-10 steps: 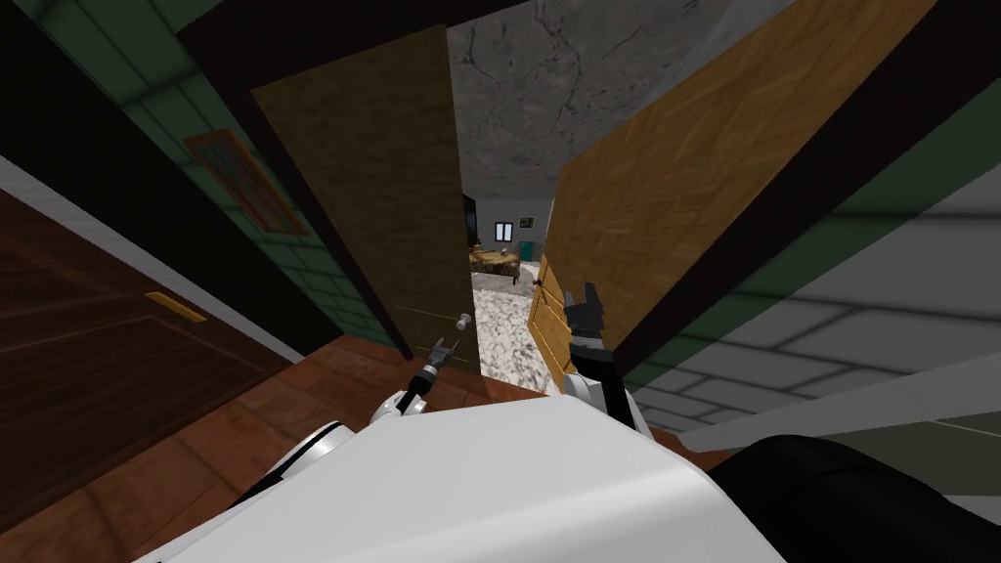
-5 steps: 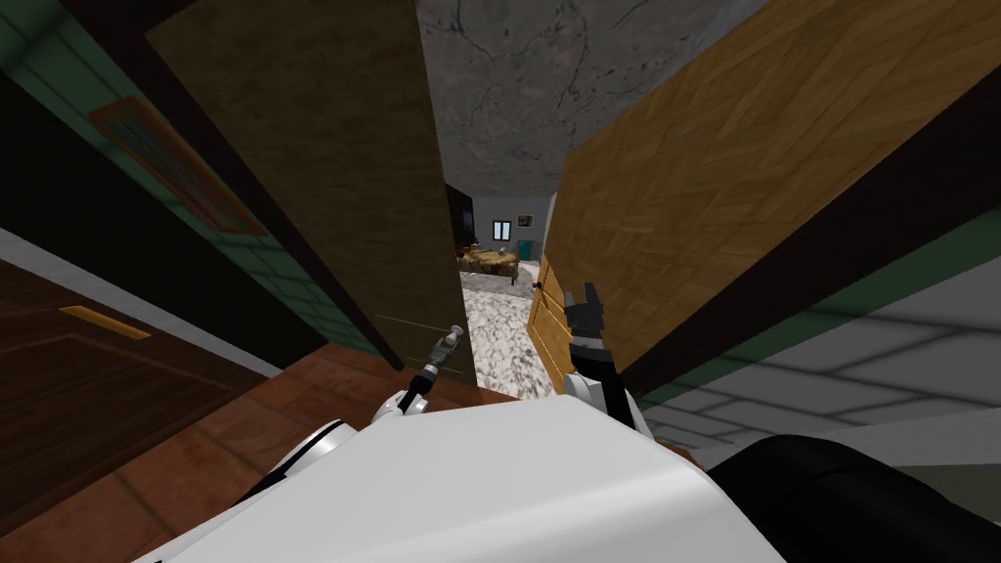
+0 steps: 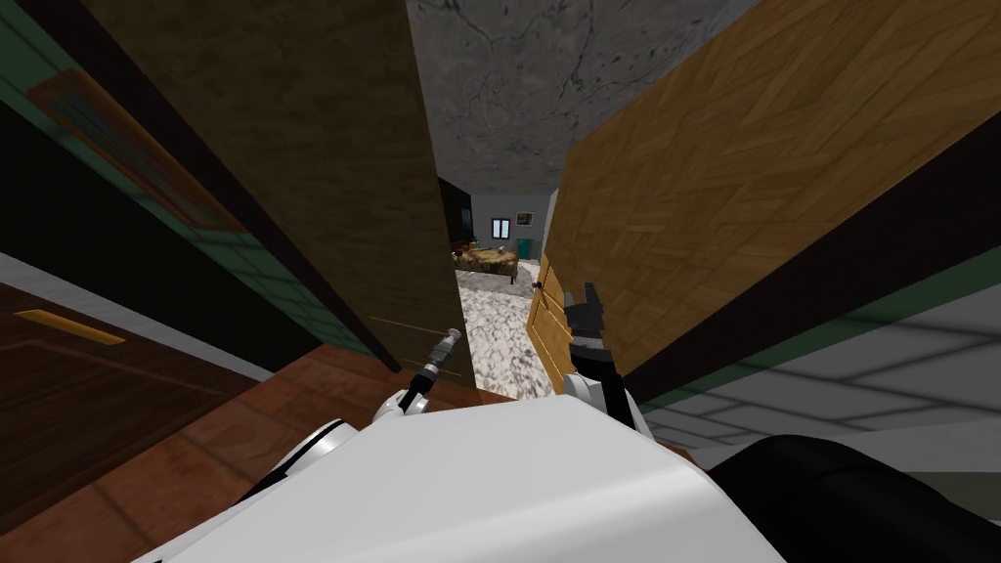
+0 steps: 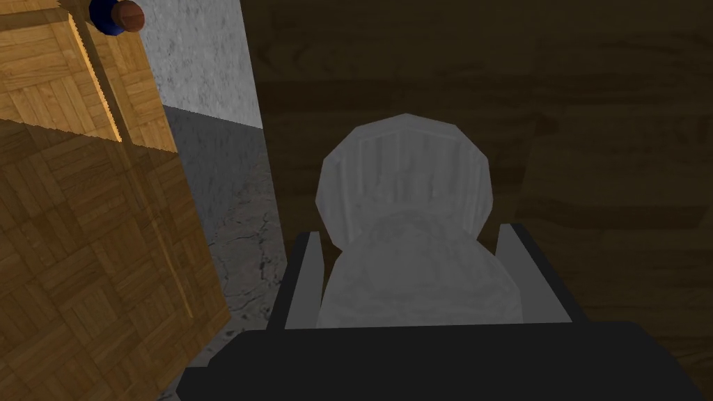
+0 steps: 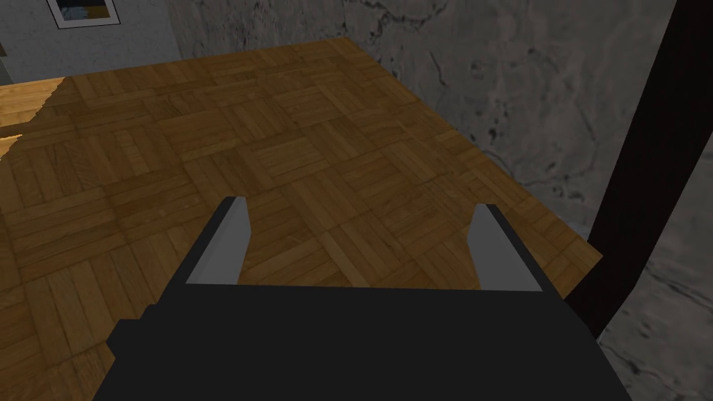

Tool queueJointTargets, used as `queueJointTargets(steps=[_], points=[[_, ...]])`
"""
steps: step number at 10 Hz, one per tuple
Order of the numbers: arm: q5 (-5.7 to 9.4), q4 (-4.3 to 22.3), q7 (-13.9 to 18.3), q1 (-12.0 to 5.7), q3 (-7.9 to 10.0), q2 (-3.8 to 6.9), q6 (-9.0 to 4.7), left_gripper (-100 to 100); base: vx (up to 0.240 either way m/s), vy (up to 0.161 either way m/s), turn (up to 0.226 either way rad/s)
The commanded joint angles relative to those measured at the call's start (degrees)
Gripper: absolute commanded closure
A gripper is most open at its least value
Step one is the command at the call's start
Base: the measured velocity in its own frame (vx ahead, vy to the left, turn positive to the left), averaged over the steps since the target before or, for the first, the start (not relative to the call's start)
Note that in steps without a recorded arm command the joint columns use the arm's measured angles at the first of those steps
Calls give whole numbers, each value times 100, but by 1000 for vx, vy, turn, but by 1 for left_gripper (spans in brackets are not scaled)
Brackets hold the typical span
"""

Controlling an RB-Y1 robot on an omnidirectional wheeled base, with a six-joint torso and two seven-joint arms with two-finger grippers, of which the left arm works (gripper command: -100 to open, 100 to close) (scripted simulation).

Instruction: Push the door open

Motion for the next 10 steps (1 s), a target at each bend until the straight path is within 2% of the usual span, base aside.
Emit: queueJointTargets(steps=[1, 3, 4, 7, 8, 10], points=[[-2, 5, 1, 20, -4, 0, -14, 100, 0, 0, 0], [-2, 5, 1, 20, -4, 0, -14, 100, 0, 0, 0], [24, -25, 212, 11, 42, -16, 13, 100, 24, -1, -31], [46, -45, 382, 21, 77, -28, 22, 100, 20, -2, -13], [77, -74, 628, 35, 129, -45, 36, 100, 21, 0, -28], [108, -104, 879, 50, 183, -63, 50, 100, 34, -8, -25]])
